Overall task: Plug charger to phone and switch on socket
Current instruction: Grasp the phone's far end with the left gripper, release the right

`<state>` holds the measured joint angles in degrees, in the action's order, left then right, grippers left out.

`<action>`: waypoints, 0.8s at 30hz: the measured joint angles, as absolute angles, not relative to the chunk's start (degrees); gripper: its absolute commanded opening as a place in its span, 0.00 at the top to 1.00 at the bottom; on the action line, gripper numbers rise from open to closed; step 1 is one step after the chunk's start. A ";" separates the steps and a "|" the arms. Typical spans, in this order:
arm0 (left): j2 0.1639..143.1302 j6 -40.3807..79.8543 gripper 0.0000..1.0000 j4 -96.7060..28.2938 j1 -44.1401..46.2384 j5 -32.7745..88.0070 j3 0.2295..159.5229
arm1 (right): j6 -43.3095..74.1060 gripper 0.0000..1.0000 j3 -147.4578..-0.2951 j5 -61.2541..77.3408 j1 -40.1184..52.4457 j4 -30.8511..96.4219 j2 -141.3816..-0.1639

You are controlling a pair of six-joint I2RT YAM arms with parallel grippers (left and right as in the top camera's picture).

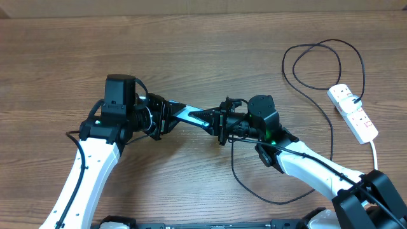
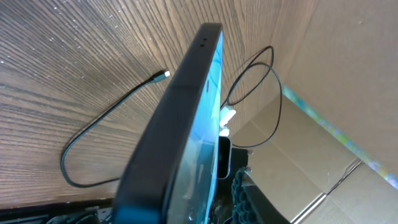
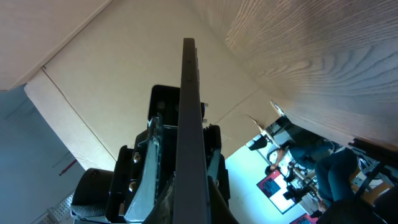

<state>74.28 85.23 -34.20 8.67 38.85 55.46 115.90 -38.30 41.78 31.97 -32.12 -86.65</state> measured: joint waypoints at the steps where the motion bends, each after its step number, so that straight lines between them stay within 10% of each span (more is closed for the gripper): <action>1: 74.28 85.41 0.84 -34.22 8.67 38.72 55.46 | 115.87 0.96 -38.30 41.74 31.99 -32.14 -86.65; 18: 74.28 86.04 0.96 -33.71 10.15 35.94 55.46 | 115.90 0.96 -38.30 40.49 31.83 -32.36 -86.65; 24: 74.28 86.02 0.96 -33.61 10.17 35.66 55.46 | 115.90 0.78 -38.30 40.49 31.90 -32.32 -86.65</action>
